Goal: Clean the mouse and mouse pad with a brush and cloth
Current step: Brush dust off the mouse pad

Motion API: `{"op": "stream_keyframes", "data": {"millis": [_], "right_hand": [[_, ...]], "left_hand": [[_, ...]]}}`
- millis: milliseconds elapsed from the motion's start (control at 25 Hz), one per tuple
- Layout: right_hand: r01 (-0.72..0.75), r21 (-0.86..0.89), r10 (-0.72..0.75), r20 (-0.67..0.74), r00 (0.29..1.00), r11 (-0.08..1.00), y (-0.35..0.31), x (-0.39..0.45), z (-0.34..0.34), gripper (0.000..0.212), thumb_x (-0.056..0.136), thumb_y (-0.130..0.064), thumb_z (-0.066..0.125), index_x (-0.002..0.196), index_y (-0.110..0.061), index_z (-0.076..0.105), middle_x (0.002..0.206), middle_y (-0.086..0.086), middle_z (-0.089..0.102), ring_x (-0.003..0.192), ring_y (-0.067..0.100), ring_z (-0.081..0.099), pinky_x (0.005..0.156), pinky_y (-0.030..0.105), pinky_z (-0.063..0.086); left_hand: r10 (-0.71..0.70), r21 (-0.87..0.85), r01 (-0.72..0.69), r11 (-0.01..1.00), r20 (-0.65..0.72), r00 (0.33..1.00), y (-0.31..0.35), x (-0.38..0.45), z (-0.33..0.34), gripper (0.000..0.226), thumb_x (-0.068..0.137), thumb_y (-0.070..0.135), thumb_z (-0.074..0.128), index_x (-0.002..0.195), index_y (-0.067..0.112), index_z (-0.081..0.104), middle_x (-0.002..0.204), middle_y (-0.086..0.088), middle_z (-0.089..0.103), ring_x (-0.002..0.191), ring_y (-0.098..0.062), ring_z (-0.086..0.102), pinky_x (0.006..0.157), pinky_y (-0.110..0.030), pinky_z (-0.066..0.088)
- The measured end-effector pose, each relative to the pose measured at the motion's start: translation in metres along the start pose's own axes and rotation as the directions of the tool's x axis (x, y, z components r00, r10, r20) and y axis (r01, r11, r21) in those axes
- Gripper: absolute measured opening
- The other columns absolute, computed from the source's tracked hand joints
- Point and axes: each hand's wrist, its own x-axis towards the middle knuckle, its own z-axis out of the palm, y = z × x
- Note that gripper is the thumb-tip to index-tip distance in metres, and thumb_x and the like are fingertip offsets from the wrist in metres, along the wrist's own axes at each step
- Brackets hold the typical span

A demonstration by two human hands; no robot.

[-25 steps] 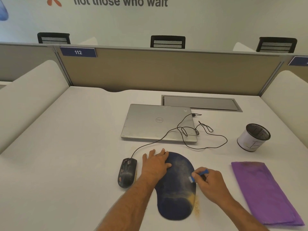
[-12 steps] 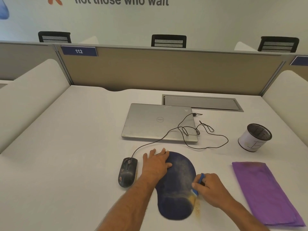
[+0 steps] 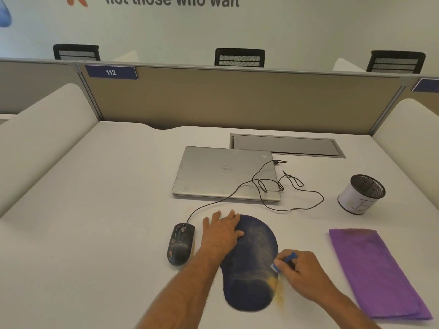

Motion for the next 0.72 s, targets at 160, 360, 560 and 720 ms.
{"op": "stream_keyframes", "data": {"millis": [160, 360, 560, 720], "right_hand": [[-0.016, 0.049, 0.018, -0.021, 1.000, 0.999, -0.0008, -0.0022, 0.0009, 0.018, 0.088, -0.019, 0.062, 0.072, -0.020, 0.069, 0.067, -0.001, 0.067, 0.065, 0.015, 0.062, 0.058, 0.018, 0.050], [-0.030, 0.011, 0.030, 0.061, 0.998, 0.999, 0.0000, -0.0045, 0.0031, 0.016, 0.087, -0.022, 0.063, 0.073, -0.018, 0.070, 0.067, 0.001, 0.066, 0.064, 0.017, 0.063, 0.058, 0.021, 0.051], [-0.003, 0.002, 0.003, 0.065, 0.998, 1.000, -0.0019, -0.0066, 0.0032, 0.015, 0.088, -0.023, 0.062, 0.075, -0.022, 0.070, 0.066, -0.003, 0.066, 0.065, 0.009, 0.062, 0.057, 0.018, 0.050], [0.003, 0.072, -0.004, 0.011, 1.000, 0.997, -0.0003, -0.0058, 0.0043, 0.016, 0.088, -0.019, 0.063, 0.074, -0.020, 0.070, 0.067, -0.001, 0.067, 0.065, 0.013, 0.063, 0.058, 0.020, 0.051]], "left_hand": [[-0.004, -0.014, 0.004, 1.000, -0.003, 1.000, 0.0004, 0.0004, -0.0009, 0.059, 0.105, 0.049, 0.038, 0.159, 0.033, 0.016, 0.166, 0.009, 0.016, 0.152, -0.028, 0.009, 0.120, -0.056, 0.008], [-0.006, -0.019, 0.006, 1.000, -0.005, 1.000, 0.0007, -0.0008, -0.0007, 0.059, 0.106, 0.049, 0.038, 0.159, 0.033, 0.017, 0.166, 0.008, 0.016, 0.152, -0.028, 0.009, 0.120, -0.057, 0.007], [-0.005, -0.010, 0.005, 1.000, -0.001, 1.000, 0.0016, -0.0004, -0.0011, 0.059, 0.106, 0.048, 0.038, 0.159, 0.033, 0.017, 0.166, 0.008, 0.016, 0.153, -0.028, 0.009, 0.120, -0.057, 0.008], [-0.006, -0.008, 0.006, 1.000, -0.005, 1.000, 0.0018, -0.0015, -0.0015, 0.059, 0.106, 0.048, 0.038, 0.159, 0.033, 0.017, 0.166, 0.008, 0.016, 0.152, -0.028, 0.009, 0.120, -0.057, 0.008]]}}
